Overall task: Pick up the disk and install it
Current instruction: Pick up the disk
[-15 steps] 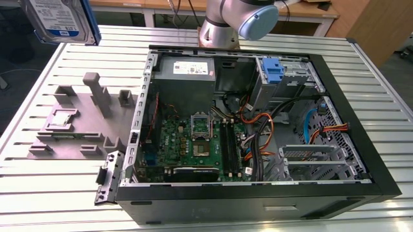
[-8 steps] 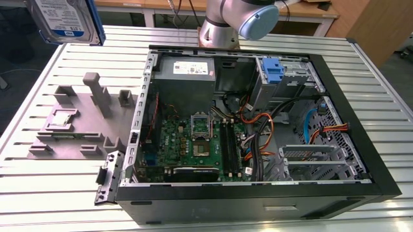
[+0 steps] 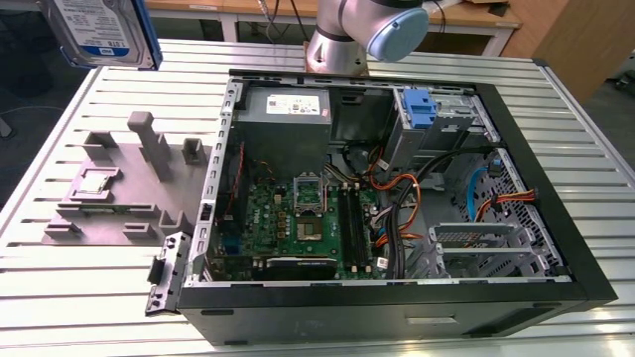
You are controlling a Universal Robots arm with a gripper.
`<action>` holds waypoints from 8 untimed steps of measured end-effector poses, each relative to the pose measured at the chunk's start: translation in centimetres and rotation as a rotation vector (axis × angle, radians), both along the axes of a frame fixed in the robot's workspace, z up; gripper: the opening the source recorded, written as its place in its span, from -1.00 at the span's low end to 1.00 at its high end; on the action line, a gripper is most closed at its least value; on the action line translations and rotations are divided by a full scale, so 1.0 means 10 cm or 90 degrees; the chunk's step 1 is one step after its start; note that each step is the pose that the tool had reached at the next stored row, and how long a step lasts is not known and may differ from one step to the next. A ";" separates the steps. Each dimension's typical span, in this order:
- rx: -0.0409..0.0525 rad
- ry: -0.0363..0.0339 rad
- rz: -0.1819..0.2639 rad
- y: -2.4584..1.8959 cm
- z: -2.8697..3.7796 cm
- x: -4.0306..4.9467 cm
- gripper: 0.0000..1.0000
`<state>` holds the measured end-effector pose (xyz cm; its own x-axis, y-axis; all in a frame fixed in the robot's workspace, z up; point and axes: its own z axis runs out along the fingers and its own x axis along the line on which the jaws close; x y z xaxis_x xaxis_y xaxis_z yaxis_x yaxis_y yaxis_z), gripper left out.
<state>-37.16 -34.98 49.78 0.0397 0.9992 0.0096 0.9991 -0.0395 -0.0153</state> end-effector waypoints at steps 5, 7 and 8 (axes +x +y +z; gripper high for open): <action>0.0000 0.0000 0.000 0.000 0.000 0.040 -0.26; 0.0000 0.0000 0.000 0.000 0.000 0.062 -0.26; 0.0000 0.0000 0.000 0.000 0.000 0.073 -0.26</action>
<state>-36.43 -34.98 49.78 0.0397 0.9992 0.0097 0.9991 -0.0395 -0.0154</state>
